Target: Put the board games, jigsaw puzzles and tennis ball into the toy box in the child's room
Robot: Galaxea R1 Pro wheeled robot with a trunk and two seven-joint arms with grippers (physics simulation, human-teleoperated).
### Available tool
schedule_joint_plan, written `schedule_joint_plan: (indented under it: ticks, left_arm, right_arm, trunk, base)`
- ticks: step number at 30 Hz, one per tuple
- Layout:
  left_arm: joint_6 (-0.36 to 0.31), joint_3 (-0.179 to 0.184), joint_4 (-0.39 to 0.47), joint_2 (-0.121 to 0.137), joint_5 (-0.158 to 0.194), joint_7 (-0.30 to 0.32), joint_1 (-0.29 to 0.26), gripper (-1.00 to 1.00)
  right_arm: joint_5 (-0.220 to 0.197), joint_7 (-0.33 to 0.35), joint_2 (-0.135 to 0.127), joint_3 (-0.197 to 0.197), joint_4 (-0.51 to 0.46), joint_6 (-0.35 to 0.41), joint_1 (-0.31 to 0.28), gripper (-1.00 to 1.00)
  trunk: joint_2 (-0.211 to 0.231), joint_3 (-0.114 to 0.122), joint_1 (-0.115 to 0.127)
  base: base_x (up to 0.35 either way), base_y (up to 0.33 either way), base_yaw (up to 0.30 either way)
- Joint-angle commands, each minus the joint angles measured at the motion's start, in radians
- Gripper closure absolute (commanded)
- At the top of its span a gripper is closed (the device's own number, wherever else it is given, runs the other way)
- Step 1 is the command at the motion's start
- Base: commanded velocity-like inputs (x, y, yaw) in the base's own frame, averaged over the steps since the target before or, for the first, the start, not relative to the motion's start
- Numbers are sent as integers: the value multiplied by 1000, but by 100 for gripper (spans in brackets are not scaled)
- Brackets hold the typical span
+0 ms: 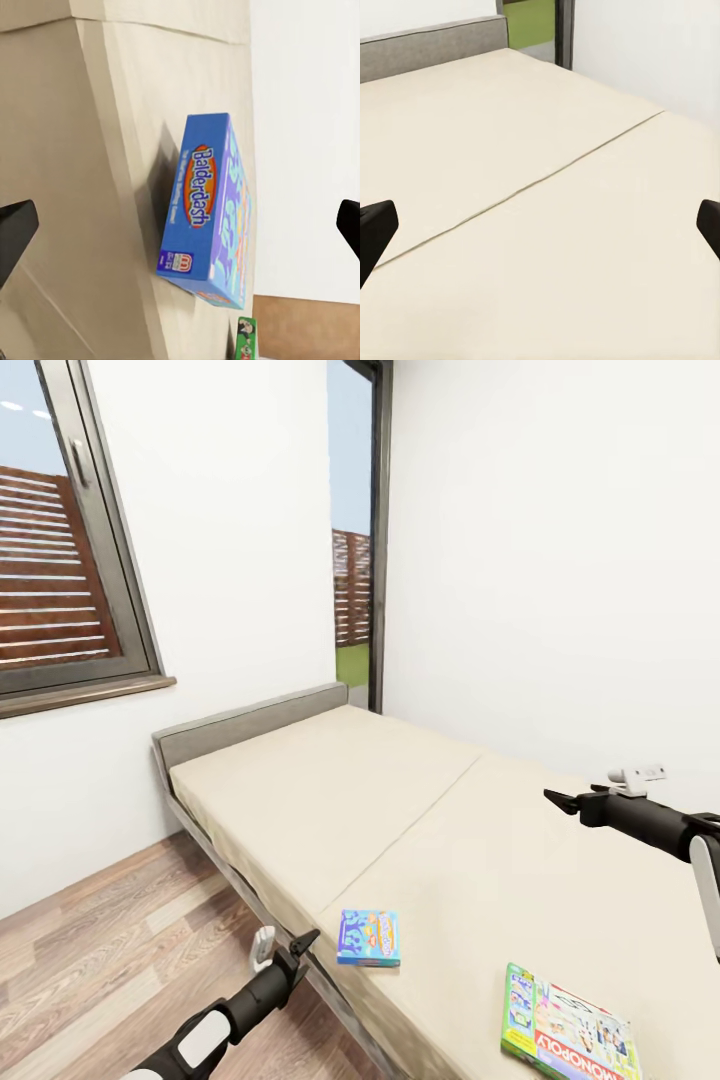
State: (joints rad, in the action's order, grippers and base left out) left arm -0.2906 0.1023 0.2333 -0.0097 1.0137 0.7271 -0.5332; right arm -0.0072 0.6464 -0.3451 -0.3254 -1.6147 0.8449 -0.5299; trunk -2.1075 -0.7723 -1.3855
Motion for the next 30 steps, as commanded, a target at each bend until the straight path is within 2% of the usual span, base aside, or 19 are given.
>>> schedule_joint_plan:
  ticks: [1, 12, 17, 30]
  left_arm:
    - [-8, 5, 0, 0, 10, 1, -1, -100]
    - [-17, 9, 9, -10, 9, 7, -1, -100]
    - [-17, 9, 9, -23, 7, 4, -2, -100]
    - [-14, 1, -1, -16, 9, -16, -3, -100]
  right_arm:
    - [-1, 4, 0, -1, -1, 6, -1, -100]
    - [-1, 4, 1, -1, -1, 6, -1, -100]
    - [-1, 4, -1, -1, -1, 6, -1, -100]
    - [-1, 4, -3, -3, -1, 6, -1, -100]
  trunk:
    - [0, -1, 0]
    - [0, -1, 0]
    - [0, -1, 0]
    - [0, -1, 0]
  base:
    - [0, 0, -4]
    - [0, 0, -9]
    - [0, 0, -172]
    - [0, 0, -11]
